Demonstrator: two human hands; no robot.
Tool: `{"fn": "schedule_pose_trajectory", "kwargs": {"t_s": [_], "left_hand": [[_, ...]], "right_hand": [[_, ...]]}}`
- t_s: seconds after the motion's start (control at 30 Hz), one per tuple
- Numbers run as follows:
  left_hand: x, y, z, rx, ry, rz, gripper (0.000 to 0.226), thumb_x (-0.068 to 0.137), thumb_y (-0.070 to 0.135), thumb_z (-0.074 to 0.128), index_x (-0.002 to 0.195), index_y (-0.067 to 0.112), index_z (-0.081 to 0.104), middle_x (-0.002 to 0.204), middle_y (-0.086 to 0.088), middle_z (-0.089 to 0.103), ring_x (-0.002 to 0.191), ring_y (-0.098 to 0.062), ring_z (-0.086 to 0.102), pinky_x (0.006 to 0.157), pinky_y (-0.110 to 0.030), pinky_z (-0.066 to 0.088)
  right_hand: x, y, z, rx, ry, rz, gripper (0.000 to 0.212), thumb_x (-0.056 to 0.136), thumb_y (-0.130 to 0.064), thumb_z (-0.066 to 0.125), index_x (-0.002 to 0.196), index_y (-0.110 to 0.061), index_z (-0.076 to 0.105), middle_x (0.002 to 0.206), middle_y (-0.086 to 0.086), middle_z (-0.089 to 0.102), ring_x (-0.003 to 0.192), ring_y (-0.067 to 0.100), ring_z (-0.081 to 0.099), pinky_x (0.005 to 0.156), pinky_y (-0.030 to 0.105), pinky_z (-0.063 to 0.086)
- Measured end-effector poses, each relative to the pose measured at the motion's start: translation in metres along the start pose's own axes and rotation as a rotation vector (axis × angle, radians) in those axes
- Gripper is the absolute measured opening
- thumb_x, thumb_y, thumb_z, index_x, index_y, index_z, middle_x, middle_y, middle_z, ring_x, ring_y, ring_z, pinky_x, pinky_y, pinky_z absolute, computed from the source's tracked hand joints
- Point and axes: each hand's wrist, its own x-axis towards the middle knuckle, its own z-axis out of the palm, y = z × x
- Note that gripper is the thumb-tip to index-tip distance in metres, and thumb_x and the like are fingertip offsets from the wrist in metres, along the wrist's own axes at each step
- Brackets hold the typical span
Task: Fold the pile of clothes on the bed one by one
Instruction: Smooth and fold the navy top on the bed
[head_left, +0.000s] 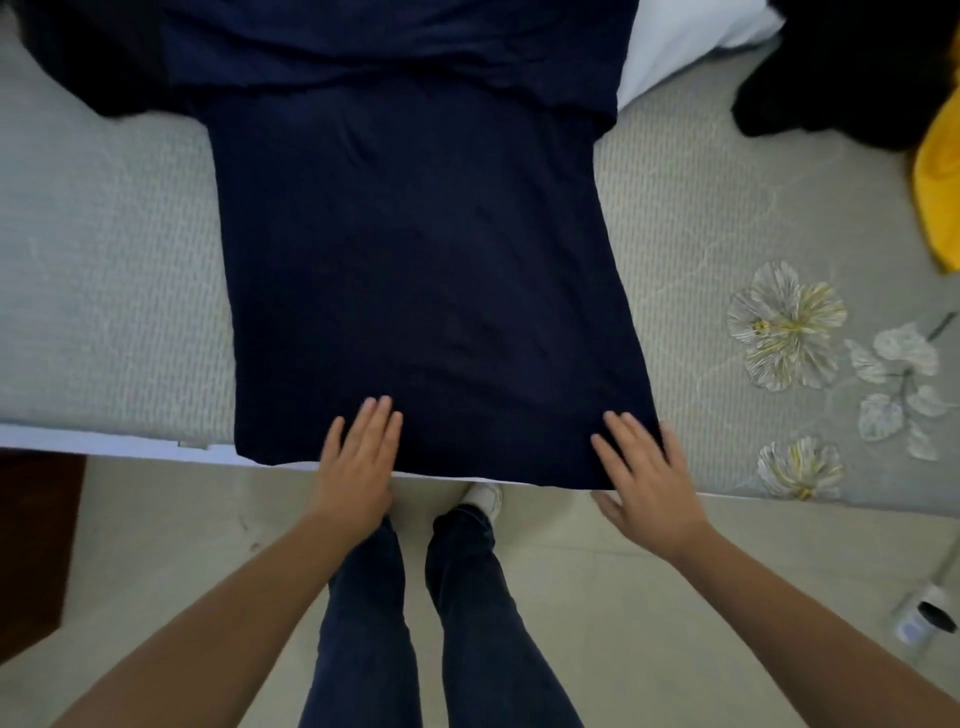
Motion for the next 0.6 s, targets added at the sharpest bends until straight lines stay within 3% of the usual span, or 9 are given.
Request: {"fn": "schedule_pose_trajectory", "kwargs": {"t_s": [0.03, 0.1, 0.2, 0.37, 0.43, 0.5, 0.53, 0.6], "left_hand": [[0.0, 0.013, 0.002, -0.017, 0.004, 0.029, 0.077, 0.096, 0.032, 0.037, 0.14, 0.01, -0.022, 0.14, -0.004, -0.034, 0.14, -0.027, -0.017, 0.113, -0.043, -0.007], [0.001, 0.035, 0.005, -0.016, 0.014, 0.039, 0.075, 0.097, 0.027, 0.035, 0.136, 0.008, -0.026, 0.146, -0.006, -0.029, 0.139, -0.027, -0.019, 0.113, -0.044, -0.008], [0.005, 0.052, 0.01, -0.002, 0.037, -0.013, 0.078, 0.096, 0.025, 0.036, 0.127, 0.008, -0.033, 0.15, -0.01, -0.024, 0.139, -0.028, -0.021, 0.111, -0.048, -0.01], [0.007, 0.056, 0.014, -0.019, 0.057, -0.051, 0.088, 0.094, 0.037, 0.041, 0.126, 0.004, -0.034, 0.15, -0.014, -0.023, 0.138, -0.029, -0.02, 0.11, -0.05, -0.008], [0.007, 0.061, 0.012, -0.069, 0.061, -0.058, 0.094, 0.091, 0.049, 0.041, 0.131, 0.003, -0.03, 0.15, -0.014, -0.023, 0.139, -0.029, -0.02, 0.11, -0.05, -0.01], [0.007, 0.071, 0.011, -0.132, 0.081, -0.065, 0.097, 0.088, 0.058, 0.038, 0.137, 0.003, -0.024, 0.151, -0.014, -0.021, 0.139, -0.028, -0.019, 0.109, -0.051, -0.011], [0.007, 0.078, 0.011, -0.156, 0.097, -0.067, 0.097, 0.087, 0.06, 0.037, 0.138, 0.003, -0.023, 0.151, -0.014, -0.021, 0.139, -0.028, -0.019, 0.109, -0.051, -0.012], [0.011, 0.092, 0.01, -0.226, 0.133, -0.094, 0.096, 0.087, 0.061, 0.035, 0.139, 0.004, -0.021, 0.151, -0.011, -0.021, 0.14, -0.027, -0.018, 0.106, -0.051, -0.017]], "right_hand": [[-0.003, -0.002, 0.006, -0.028, -0.064, -0.068, 0.061, 0.055, -0.03, 0.082, 0.109, -0.005, 0.067, 0.121, 0.018, 0.06, 0.108, 0.034, 0.06, 0.102, 0.049, 0.03], [0.002, -0.007, 0.009, -0.074, -0.172, -0.071, 0.083, 0.036, -0.019, 0.091, 0.113, -0.006, 0.064, 0.123, 0.015, 0.06, 0.111, 0.031, 0.059, 0.092, 0.051, 0.045], [0.016, -0.006, 0.012, -0.104, -0.188, -0.068, 0.08, 0.037, 0.001, 0.085, 0.114, -0.005, 0.063, 0.122, 0.015, 0.06, 0.111, 0.032, 0.059, 0.086, 0.052, 0.048], [0.015, -0.001, 0.011, -0.083, -0.174, -0.126, 0.073, 0.04, -0.001, 0.086, 0.109, 0.003, 0.064, 0.117, 0.02, 0.062, 0.106, 0.037, 0.06, 0.082, 0.053, 0.049], [0.014, -0.002, 0.003, -0.048, -0.155, -0.158, 0.074, 0.051, -0.001, 0.083, 0.119, 0.006, 0.056, 0.124, 0.024, 0.056, 0.113, 0.038, 0.055, 0.091, 0.052, 0.044], [0.013, -0.001, -0.012, -0.08, -0.184, -0.214, 0.074, 0.077, -0.005, 0.066, 0.138, 0.004, 0.026, 0.144, 0.025, 0.032, 0.132, 0.038, 0.033, 0.11, 0.045, 0.021], [0.012, 0.0, -0.021, -0.072, -0.183, -0.23, 0.074, 0.078, -0.005, 0.066, 0.138, 0.004, 0.024, 0.143, 0.026, 0.032, 0.132, 0.039, 0.033, 0.109, 0.045, 0.02], [0.008, 0.006, -0.035, -0.016, -0.155, -0.217, 0.075, 0.053, -0.005, 0.084, 0.12, 0.01, 0.052, 0.123, 0.027, 0.055, 0.111, 0.041, 0.055, 0.09, 0.051, 0.044]]}}
